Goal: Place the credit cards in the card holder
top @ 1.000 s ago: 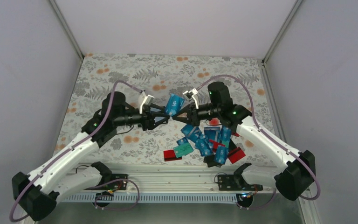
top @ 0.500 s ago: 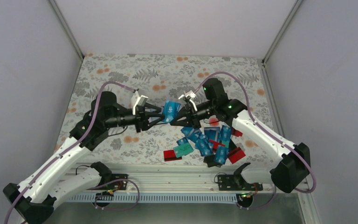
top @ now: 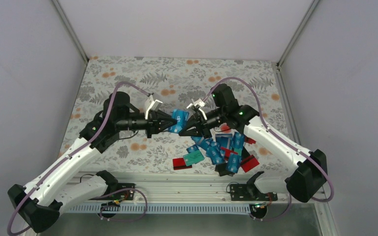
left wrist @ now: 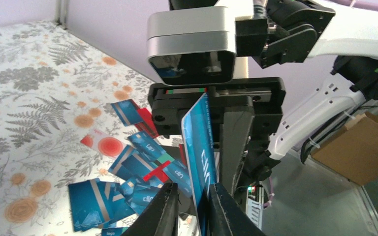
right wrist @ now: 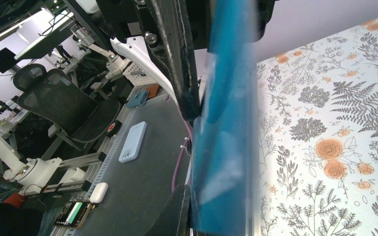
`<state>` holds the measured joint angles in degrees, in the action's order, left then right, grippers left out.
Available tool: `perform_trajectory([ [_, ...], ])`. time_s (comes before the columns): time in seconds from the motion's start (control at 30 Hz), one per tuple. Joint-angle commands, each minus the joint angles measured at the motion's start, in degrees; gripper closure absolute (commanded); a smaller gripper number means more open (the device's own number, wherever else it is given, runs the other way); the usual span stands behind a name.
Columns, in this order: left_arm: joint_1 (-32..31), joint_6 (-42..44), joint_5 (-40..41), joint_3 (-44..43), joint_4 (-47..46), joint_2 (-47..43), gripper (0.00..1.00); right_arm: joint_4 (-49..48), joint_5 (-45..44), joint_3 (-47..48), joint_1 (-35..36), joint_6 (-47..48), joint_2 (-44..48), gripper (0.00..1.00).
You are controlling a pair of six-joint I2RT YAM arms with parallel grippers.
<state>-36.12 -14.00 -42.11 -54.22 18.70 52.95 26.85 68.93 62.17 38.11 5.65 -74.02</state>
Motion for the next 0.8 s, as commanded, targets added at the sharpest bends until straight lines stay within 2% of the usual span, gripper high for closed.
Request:
perform_trajectory([
  [0.0, 0.2, 0.4, -3.2, -0.2, -0.5, 0.8, 0.97, 0.2, 0.5, 2.9, 1.0, 1.4, -0.3, 0.96],
  [0.13, 0.2, -0.5, -0.7, 0.4, -1.3, 1.3, 0.98, -1.5, -2.9, 3.0, 1.0, -0.5, 0.2, 0.94],
  [0.17, 0.2, -0.8, 1.0, 0.3, -1.2, 1.3, 0.98, -2.0, -4.7, 3.0, 1.0, -1.3, 0.5, 0.86],
  [0.23, 0.3, -1.5, 6.4, 0.1, -0.5, 1.1, 0.98, -3.9, -10.1, 2.4, 0.7, -3.9, 1.1, 0.60],
  [0.3, 1.0, -2.5, 10.6, 0.1, -0.1, 0.9, 0.98, -6.2, -15.2, 1.1, -0.5, -7.8, 1.5, 0.40],
  [0.33, 1.6, -3.0, 12.0, 0.3, -0.1, 1.0, 0.98, -7.4, -17.1, 0.5, -1.5, -9.6, 1.6, 0.36],
  [0.57, 8.2, -9.5, 19.6, 3.0, -1.5, 5.8, 0.98, -12.7, -26.7, -1.8, -7.2, -19.0, -2.4, 0.33],
  [0.77, 12.2, -15.1, 20.7, 7.1, -6.1, 13.3, 0.98, -14.6, -33.2, 0.1, -7.3, -25.8, -10.8, 0.41],
])
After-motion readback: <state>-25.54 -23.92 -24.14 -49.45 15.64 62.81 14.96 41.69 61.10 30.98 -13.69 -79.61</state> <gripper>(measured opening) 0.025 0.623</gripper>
